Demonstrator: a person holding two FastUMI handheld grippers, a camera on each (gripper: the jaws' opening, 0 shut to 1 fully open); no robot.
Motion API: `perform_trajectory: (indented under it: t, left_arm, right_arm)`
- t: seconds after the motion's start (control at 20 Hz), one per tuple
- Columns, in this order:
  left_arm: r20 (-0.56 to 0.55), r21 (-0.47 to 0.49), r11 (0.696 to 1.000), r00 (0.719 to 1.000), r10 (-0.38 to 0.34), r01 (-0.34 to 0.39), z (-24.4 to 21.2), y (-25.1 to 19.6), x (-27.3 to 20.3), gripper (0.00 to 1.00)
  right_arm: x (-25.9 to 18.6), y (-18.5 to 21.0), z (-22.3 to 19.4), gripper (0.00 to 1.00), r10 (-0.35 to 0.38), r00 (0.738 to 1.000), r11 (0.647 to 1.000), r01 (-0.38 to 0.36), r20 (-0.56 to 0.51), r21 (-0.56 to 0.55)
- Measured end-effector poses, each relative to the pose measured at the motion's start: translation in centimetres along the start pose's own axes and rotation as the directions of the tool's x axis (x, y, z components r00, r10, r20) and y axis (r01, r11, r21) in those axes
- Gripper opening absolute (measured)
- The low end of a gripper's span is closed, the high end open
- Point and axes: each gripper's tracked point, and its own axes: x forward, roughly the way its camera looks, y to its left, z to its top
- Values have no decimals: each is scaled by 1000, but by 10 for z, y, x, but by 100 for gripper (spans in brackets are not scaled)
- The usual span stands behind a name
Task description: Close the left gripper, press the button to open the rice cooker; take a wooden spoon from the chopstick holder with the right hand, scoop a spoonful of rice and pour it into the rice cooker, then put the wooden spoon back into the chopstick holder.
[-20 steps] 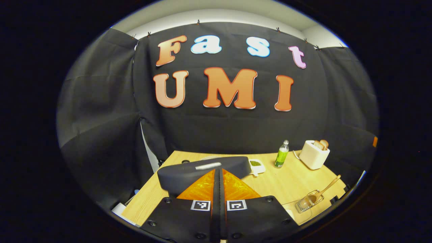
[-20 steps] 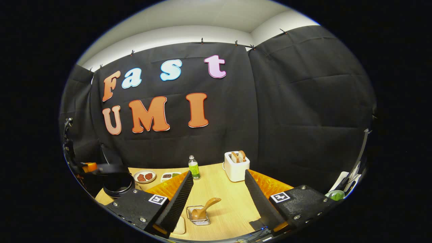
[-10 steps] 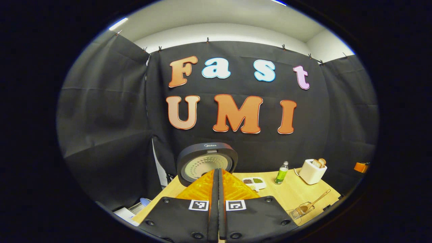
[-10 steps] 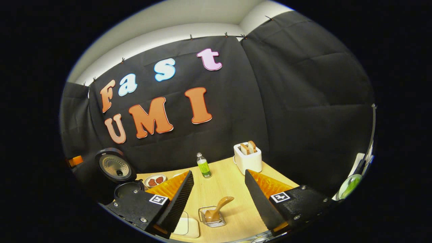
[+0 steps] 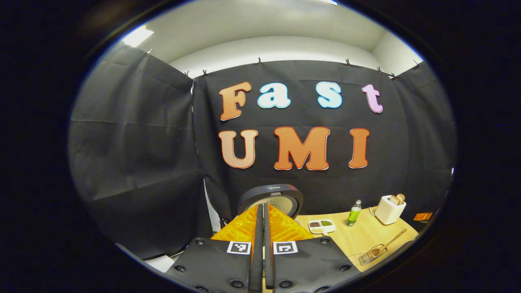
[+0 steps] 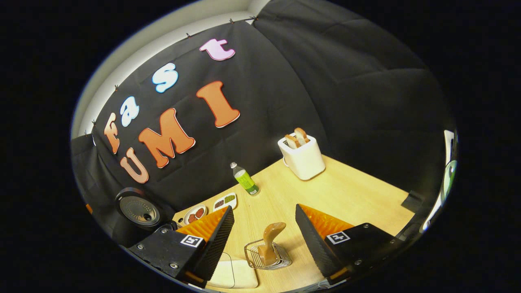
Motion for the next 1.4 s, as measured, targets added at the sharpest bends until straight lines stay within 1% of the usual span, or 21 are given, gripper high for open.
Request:
perform_trajectory:
  t: [0.1, 0.2, 0.25, 0.3, 0.4, 0.45, 0.55, 0.6, 0.65, 0.7, 0.75, 0.8, 0.9, 0.95, 1.0, 1.1, 1.2, 1.25, 1.3, 1.35, 1.4]
  left_arm:
    - [3, -3, 1000, 1000, 7, -7, 3, -1, -7, 47]
    - [18, -5, 1000, 999, 31, -31, 6, 3, -13, 44]
    - [17, 1, 999, 999, 38, -39, 5, 2, -14, 41]
    - [13, 15, 999, 999, 46, -46, 2, 3, -19, 53]
    - [14, 25, 997, 997, 77, -77, 1, 10, -24, 55]
    - [13, 18, 996, 996, 84, -84, 2, 11, -24, 61]
    - [13, -2, 997, 996, 83, -83, 2, 8, -27, 73]
    - [9, 0, 995, 995, 100, -100, -1, 14, -28, 79]
    - [8, 4, 993, 993, 121, -121, -1, 19, -28, 85]
    - [5, 5, 990, 990, 142, -142, -2, 23, -29, 91]
    - [2, 5, 988, 988, 152, -152, -2, 25, -29, 97]
    - [-2, 2, 988, 988, 154, -154, -3, 24, -29, 92]
    - [9, -9, 987, 987, 158, -158, 0, 25, -29, 92]
    - [22, -13, 988, 987, 157, -157, 4, 27, -29, 94]
    - [29, -13, 988, 988, 154, -154, 6, 27, -27, 96]
    - [40, -14, 990, 989, 144, -143, 10, 29, -23, 99]
    - [44, -24, 992, 991, 128, -127, 13, 30, -19, 99]
    - [38, -27, 993, 992, 117, -116, 10, 30, -18, 92]
    - [33, -27, 994, 994, 106, -105, 8, 32, -17, 95]
    - [25, -26, 995, 995, 98, -97, 4, 34, -15, 95]
    - [14, -27, 996, 996, 89, -88, 1, 37, -12, 92]
  right_arm:
    - [16, -5, -19, 94, 0, 999, 1000, 1, -52, 18]
    - [28, -14, -36, 94, -11, 995, 999, 14, -97, 37]
    - [32, -15, -44, 94, -10, 992, 998, 18, -125, 64]
    - [37, -13, -50, 95, 1, 990, 996, 12, -143, 94]
    - [43, -13, -63, 94, 17, 984, 993, 4, -178, 118]
    - [44, -15, -69, 94, 21, 981, 993, 2, -191, 118]
    - [46, -13, -70, 86, 33, 980, 992, -9, -196, 123]
    - [48, -13, -70, 76, 37, 979, 991, -11, -198, 131]
    - [50, -10, -70, 71, 46, 979, 990, -18, -198, 138]
    - [51, -8, -72, 61, 57, 978, 990, -29, -202, 141]
    - [51, -5, -71, 55, 68, 976, 988, -38, -207, 147]
    - [52, -2, -71, 42, 73, 976, 987, -42, -204, 155]
    - [53, 7, -69, 28, 102, 976, 983, -69, -194, 167]
    - [55, 11, -70, 26, 104, 975, 984, -73, -194, 160]
    - [54, 11, -70, 22, 97, 977, 987, -70, -189, 143]
    - [52, 18, -63, 16, 90, 981, 991, -72, -173, 111]
    - [47, 29, -55, 14, 92, 983, 994, -81, -160, 73]
    - [42, 34, -48, 14, 92, 985, 995, -84, -143, 59]
    - [36, 41, -39, 14, 97, 987, 995, -92, -127, 45]
    - [30, 50, -30, 14, 102, 989, 995, -99, -110, 29]
    - [23, 59, -21, 14, 109, 990, 994, -109, -88, 12]
